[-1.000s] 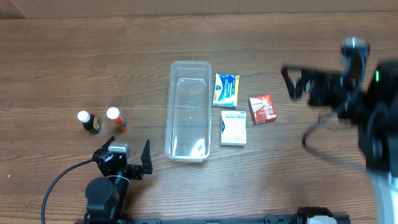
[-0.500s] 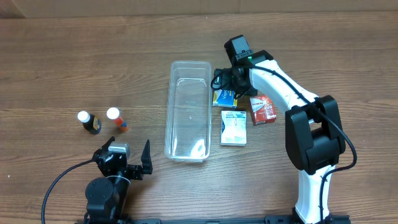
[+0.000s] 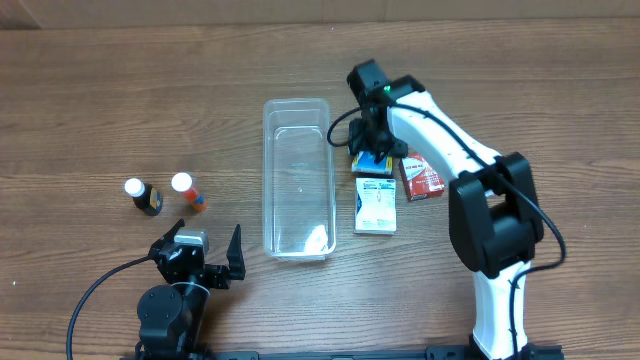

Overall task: Pack container
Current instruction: 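Carry the VapoDrops box into the container and release it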

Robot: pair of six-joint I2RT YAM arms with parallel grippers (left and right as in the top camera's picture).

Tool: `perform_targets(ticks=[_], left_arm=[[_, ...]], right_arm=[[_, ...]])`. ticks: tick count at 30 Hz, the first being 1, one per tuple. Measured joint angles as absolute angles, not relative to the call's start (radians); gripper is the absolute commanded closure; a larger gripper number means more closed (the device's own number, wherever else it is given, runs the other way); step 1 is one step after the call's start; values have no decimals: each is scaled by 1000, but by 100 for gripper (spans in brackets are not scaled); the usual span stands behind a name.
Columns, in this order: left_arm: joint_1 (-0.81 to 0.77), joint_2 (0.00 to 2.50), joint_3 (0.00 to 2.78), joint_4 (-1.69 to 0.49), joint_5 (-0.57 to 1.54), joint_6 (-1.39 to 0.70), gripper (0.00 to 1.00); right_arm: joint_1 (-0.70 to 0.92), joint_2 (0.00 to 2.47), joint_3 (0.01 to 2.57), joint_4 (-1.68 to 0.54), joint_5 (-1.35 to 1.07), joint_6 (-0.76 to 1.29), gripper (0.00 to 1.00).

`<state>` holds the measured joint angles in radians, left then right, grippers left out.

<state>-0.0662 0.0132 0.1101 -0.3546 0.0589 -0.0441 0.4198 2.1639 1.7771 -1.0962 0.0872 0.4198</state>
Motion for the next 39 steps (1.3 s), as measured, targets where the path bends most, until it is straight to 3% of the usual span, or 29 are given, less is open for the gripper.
perform_targets(ticks=[6,12,15,21,24,28,31,35,39], left_arm=[[-66,13,110,-355,59,-44,0],[-66,13,110,-355,59,-44,0],[-66,13,110,-355,59,-44,0],[-66,13,110,-355,59,-44,0],[-66,13,110,-354,59,-44,0],[-66,13,110,-354,59,-44,0],[-66,13,110,-353,59,-44,0],[-66,13,110,-354,59,-44,0],[-66,13,110,-354,59,-44,0]], right_arm=[[493,1857,1905,-1163,48,419,32],[760,2026,1803,-962,30,426,32],[745,2154,1788,-888,52,441,0],[735,2142,1802,-865,60,441,0],[705,1951,1821,-991,62,443,0],[516,1778,1855,-1264,86,445,0],[450,1796,1682,-1243,78,443,0],[516,1834,1389,-1179,-76,452,0],[656,1834,1378,-1093,-98,467,0]])
